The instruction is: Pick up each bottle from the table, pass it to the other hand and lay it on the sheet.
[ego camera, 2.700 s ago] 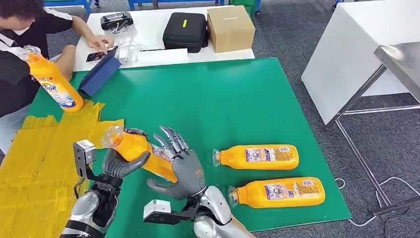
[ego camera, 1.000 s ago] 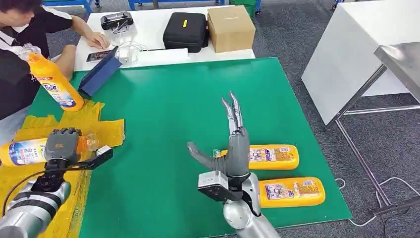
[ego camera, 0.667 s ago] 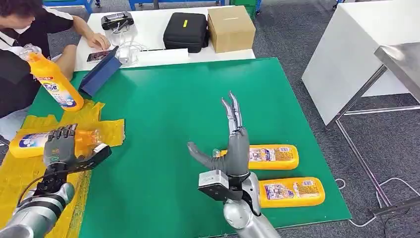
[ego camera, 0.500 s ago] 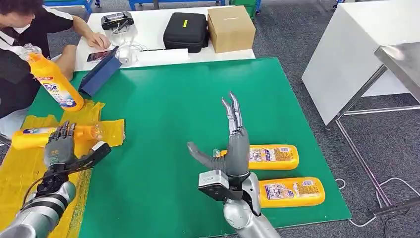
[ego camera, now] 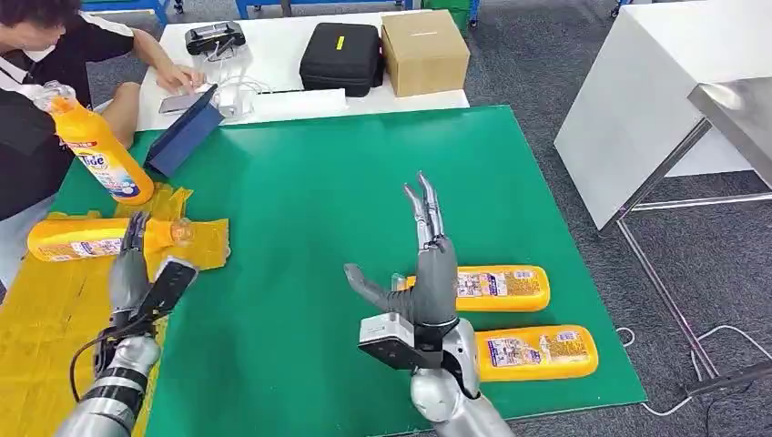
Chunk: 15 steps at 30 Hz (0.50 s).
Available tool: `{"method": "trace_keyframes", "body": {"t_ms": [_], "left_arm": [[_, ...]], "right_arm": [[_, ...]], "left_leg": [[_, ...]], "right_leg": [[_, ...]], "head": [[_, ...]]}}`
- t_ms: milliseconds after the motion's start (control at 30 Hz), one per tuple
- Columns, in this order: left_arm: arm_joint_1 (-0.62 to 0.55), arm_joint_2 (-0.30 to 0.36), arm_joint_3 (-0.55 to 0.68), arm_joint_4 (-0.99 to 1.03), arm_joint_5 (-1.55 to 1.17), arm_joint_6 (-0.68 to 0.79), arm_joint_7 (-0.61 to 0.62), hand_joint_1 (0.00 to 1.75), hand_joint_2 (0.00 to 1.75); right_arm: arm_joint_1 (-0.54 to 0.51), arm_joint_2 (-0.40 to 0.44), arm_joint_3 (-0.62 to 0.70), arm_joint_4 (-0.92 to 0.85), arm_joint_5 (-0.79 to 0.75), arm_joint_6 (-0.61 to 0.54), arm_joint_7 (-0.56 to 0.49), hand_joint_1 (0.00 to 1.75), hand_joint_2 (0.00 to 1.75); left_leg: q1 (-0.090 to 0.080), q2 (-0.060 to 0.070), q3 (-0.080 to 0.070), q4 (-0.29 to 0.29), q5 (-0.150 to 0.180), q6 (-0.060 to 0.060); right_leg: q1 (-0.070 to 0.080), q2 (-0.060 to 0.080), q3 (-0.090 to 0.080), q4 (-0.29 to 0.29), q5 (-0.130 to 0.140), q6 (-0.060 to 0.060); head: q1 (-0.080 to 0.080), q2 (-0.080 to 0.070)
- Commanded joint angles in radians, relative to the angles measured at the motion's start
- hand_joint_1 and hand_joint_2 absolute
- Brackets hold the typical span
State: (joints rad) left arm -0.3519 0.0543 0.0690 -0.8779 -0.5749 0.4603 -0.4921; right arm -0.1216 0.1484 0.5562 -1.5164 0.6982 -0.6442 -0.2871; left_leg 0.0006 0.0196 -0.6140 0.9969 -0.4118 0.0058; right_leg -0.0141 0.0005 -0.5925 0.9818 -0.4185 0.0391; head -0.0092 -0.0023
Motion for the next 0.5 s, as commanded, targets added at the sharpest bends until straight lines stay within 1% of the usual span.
{"method": "trace_keyframes", "body": {"t_ms": [33, 67, 100, 167, 200, 233, 267, 433, 500], "left_arm": [[0.268, -0.117, -0.085, -0.679, 0.234, -0.201, -0.019, 0.00, 1.75], [0.279, -0.120, -0.090, -0.697, 0.234, -0.202, -0.018, 0.00, 1.75], [0.282, -0.121, -0.091, -0.700, 0.233, -0.202, -0.018, 0.00, 1.75], [0.282, -0.121, -0.091, -0.700, 0.233, -0.202, -0.018, 0.00, 1.75], [0.282, -0.118, -0.088, -0.697, 0.234, -0.202, -0.018, 0.00, 1.75], [0.277, -0.117, -0.087, -0.689, 0.234, -0.201, -0.018, 0.00, 1.75], [0.271, -0.117, -0.085, -0.677, 0.234, -0.203, -0.018, 0.00, 1.75], [0.271, -0.117, -0.085, -0.677, 0.234, -0.203, -0.018, 0.00, 1.75], [0.271, -0.117, -0.085, -0.677, 0.234, -0.203, -0.018, 0.00, 1.75]], "right_arm": [[-0.012, -0.191, -0.048, -0.027, 0.269, 0.224, 0.192, 0.00, 1.75], [-0.010, -0.201, -0.062, -0.033, 0.268, 0.229, 0.190, 0.00, 1.75], [-0.011, -0.205, -0.067, -0.033, 0.264, 0.233, 0.186, 0.00, 1.75], [-0.011, -0.205, -0.067, -0.033, 0.264, 0.233, 0.186, 0.00, 1.75], [-0.011, -0.203, -0.067, -0.034, 0.264, 0.233, 0.186, 0.00, 1.75], [-0.010, -0.200, -0.068, -0.034, 0.264, 0.233, 0.186, 0.00, 1.75], [-0.009, -0.195, -0.066, -0.034, 0.265, 0.234, 0.185, 0.00, 1.75], [-0.009, -0.195, -0.066, -0.034, 0.265, 0.234, 0.185, 0.00, 1.75], [-0.009, -0.195, -0.066, -0.034, 0.265, 0.234, 0.185, 0.00, 1.75]], "left_leg": [[0.001, -0.003, 0.002, 0.001, -0.002, 0.001], [0.002, -0.003, 0.003, 0.002, -0.004, 0.001], [0.000, -0.003, 0.001, 0.001, -0.002, 0.001], [0.000, -0.004, 0.003, 0.002, -0.003, 0.001], [-0.001, -0.003, 0.001, 0.001, -0.002, 0.001], [0.000, -0.005, 0.002, 0.002, -0.003, 0.000], [0.000, -0.003, 0.003, 0.002, -0.003, 0.000], [0.000, -0.003, 0.002, 0.000, -0.001, 0.001], [0.001, -0.003, 0.004, 0.001, -0.003, 0.000]], "right_leg": [[0.001, -0.002, 0.004, -0.001, -0.002, 0.000], [0.002, -0.002, 0.006, -0.001, -0.002, -0.001], [0.001, -0.002, 0.003, -0.001, -0.001, 0.000], [0.002, -0.003, 0.005, -0.001, -0.002, -0.001], [0.001, -0.003, 0.003, -0.001, -0.001, -0.001], [0.001, -0.003, 0.005, -0.001, -0.002, -0.001], [0.002, -0.002, 0.005, 0.000, -0.002, -0.001], [0.000, -0.002, 0.002, -0.001, -0.001, -0.001], [0.002, -0.002, 0.006, -0.001, -0.002, -0.001]], "head": [[0.000, 0.000], [0.000, 0.000], [0.000, 0.000], [0.000, 0.000], [0.000, 0.000], [0.000, 0.000], [0.000, 0.000], [0.000, 0.000], [0.000, 0.000]]}}
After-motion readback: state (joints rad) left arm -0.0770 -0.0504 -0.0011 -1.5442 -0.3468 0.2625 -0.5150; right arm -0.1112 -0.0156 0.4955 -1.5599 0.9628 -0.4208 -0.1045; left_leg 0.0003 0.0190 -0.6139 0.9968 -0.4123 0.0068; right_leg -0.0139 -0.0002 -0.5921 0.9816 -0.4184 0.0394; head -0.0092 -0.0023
